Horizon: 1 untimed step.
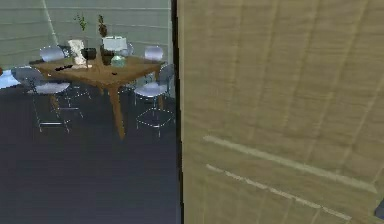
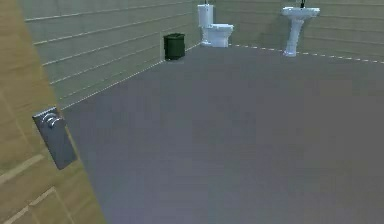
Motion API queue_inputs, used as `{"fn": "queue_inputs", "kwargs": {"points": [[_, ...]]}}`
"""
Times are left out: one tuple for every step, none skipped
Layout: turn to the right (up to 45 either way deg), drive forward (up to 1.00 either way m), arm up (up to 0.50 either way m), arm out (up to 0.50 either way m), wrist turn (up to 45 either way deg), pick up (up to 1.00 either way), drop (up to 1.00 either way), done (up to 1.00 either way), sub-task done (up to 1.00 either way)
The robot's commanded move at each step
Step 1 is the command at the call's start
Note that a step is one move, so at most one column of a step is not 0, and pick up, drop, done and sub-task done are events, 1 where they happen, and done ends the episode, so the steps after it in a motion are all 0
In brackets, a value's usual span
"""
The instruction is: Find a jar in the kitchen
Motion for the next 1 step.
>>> {"fn": "queue_inputs", "kwargs": {"points": [[-18.0, 0.00, 0.00, 0.00, 0.0, 0.00, 0.00, 0.00, 0.00]]}}
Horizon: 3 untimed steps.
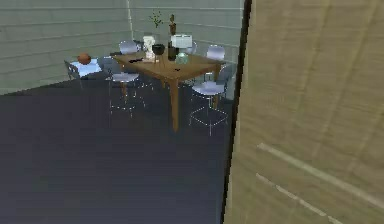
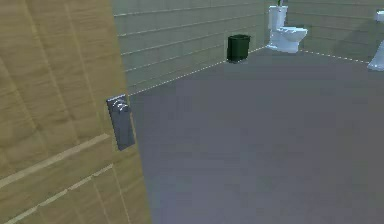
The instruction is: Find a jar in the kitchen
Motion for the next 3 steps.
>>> {"fn": "queue_inputs", "kwargs": {"points": [[0.0, 0.30, 0.00, 0.00, 0.0, 0.00, 0.00, 0.00, 0.00], [-42.0, 0.00, 0.00, 0.00, 0.0, 0.00, 0.00, 0.00, 0.00], [-3.0, 0.00, 0.00, 0.00, 0.0, 0.00, 0.00, 0.00, 0.00]]}}
